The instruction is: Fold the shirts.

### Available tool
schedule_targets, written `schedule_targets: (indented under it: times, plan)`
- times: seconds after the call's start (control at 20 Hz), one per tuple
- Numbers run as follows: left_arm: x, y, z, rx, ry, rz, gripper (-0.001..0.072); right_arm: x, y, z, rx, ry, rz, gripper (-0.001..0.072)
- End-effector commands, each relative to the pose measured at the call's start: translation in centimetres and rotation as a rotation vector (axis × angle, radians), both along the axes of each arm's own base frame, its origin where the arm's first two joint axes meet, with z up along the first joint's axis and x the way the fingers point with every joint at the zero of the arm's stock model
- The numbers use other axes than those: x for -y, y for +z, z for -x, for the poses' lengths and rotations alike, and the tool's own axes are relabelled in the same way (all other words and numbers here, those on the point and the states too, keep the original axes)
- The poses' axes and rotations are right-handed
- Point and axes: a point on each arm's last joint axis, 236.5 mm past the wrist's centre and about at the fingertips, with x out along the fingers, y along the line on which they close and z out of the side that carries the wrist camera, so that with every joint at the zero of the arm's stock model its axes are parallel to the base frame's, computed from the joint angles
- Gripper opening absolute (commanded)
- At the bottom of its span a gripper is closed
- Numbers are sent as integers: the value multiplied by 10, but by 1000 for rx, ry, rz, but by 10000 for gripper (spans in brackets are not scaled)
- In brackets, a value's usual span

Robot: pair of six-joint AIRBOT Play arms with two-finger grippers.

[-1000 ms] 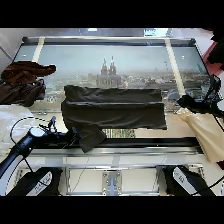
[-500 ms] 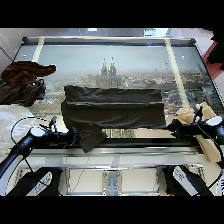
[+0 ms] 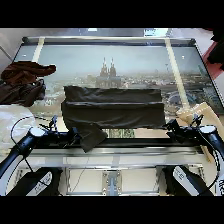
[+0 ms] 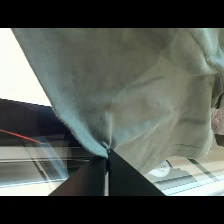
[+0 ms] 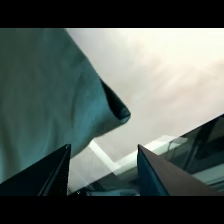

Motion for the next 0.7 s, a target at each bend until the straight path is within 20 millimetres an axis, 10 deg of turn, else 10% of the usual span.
schedule_targets:
  times: [0.0, 0.25, 0.4, 0.65]
  plan:
    - [2, 2, -2, 10, 0, 11, 13, 2, -8, -5, 4, -64, -16, 481]
    - [3, 3, -2, 10, 2, 14, 13, 7, -10, -10, 30, -74, 5, 324]
    - [2, 3, -3, 20, -8, 11, 13, 7, -9, -10, 35, -68, 8, 36]
    - [7, 25, -17, 76, -58, 28, 13, -11, 23, -21, 152, 69, -12, 35]
